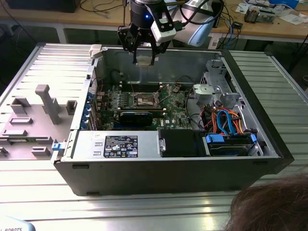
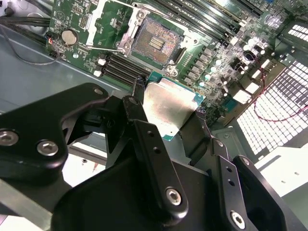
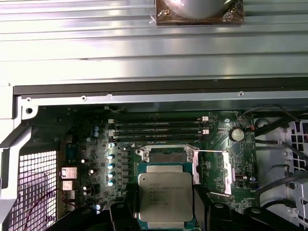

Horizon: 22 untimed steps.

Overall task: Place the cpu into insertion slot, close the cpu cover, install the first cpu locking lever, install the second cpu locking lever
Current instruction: 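Place the cpu into insertion slot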

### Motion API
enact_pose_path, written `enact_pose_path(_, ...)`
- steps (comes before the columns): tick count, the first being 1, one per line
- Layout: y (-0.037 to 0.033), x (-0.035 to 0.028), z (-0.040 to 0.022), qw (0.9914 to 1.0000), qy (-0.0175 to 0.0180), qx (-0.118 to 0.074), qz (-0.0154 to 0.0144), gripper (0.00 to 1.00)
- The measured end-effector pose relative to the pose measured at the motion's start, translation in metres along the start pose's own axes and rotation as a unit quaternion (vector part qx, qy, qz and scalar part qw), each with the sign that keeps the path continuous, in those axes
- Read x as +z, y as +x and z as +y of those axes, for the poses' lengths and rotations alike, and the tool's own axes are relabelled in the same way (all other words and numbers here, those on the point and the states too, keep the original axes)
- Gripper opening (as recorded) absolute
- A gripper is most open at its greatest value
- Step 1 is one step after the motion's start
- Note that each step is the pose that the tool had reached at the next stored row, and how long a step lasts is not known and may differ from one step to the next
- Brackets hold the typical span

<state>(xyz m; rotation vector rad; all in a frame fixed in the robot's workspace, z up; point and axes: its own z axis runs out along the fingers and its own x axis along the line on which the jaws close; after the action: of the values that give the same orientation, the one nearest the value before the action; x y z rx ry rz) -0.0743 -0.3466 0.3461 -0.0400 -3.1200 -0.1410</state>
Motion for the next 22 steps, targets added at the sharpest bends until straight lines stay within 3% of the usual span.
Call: enact_pose_path(22,0.0073,0.0034,-0.0005,1.00000,0.0000,0.000,0.0000,0.54)
